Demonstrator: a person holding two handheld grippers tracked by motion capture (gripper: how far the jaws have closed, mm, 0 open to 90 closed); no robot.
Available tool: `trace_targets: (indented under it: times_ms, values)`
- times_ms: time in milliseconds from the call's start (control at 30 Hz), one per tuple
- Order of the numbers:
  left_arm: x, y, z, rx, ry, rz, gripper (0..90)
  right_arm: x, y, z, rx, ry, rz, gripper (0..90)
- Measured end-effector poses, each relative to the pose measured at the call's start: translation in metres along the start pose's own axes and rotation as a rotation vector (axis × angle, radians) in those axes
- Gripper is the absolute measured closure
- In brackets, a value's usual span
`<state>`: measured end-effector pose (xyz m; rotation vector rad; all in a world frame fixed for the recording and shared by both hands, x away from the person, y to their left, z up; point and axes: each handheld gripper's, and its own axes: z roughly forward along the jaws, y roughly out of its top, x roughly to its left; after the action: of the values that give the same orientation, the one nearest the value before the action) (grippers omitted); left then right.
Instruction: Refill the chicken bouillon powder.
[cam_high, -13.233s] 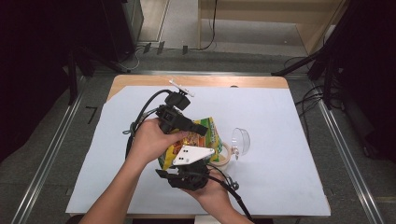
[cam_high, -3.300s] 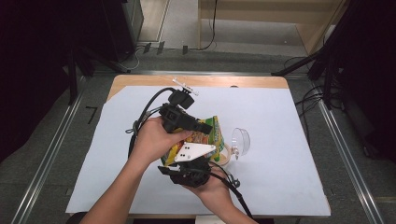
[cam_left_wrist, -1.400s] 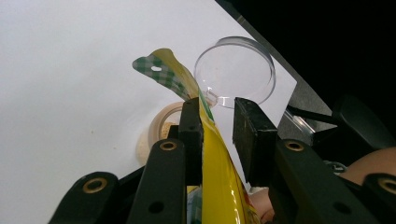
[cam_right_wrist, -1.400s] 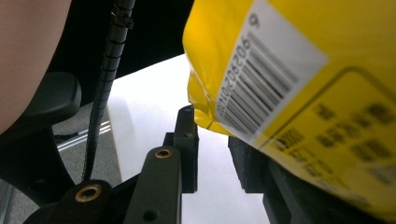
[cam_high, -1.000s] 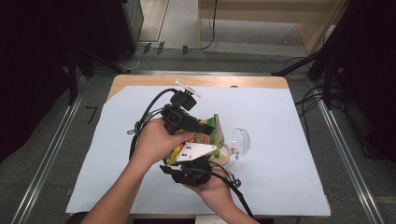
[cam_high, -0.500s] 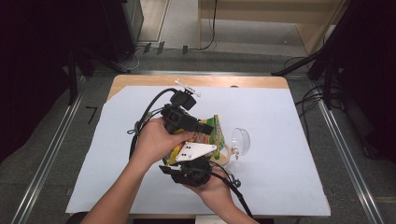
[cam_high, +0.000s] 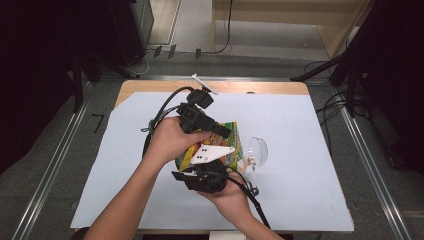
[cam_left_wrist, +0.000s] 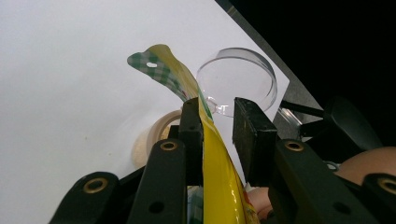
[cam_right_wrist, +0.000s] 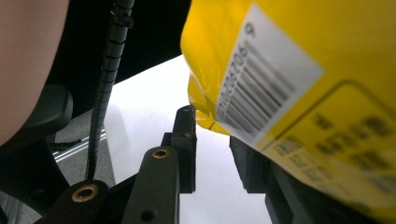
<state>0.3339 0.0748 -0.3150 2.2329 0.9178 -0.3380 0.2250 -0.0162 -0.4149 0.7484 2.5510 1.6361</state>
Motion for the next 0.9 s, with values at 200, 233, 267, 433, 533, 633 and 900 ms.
trace_targets:
  times_ms: [200, 233, 267, 433, 533, 633, 900]
  values:
    - [0.0, -0.006, 0.001, -0.004, 0.005, 0.001, 74.3, 0.002, -0.003, 0.003, 0.008, 0.005, 0.004, 72.8]
    - [0.0, -0.007, 0.0, -0.007, 0.004, 0.003, 74.4, 0.003, -0.004, 0.003, 0.009, 0.006, 0.003, 72.7]
    - [-0.001, -0.008, 0.0, -0.01, 0.006, 0.004, 74.3, 0.003, -0.004, 0.004, 0.009, 0.005, -0.003, 72.7]
    - [-0.002, -0.01, 0.0, -0.018, 0.009, 0.016, 73.8, 0.004, -0.004, 0.004, 0.015, 0.003, -0.017, 72.6]
    - [-0.001, -0.01, 0.001, -0.025, 0.013, 0.012, 73.8, 0.003, -0.005, 0.004, 0.016, 0.004, -0.014, 72.1]
    - [-0.002, -0.011, 0.0, -0.023, 0.014, 0.017, 74.6, 0.004, -0.005, 0.004, 0.017, 0.003, -0.016, 72.2]
    - [-0.005, -0.012, -0.001, -0.033, 0.014, 0.021, 75.0, 0.006, -0.005, 0.003, 0.009, -0.006, -0.027, 73.1]
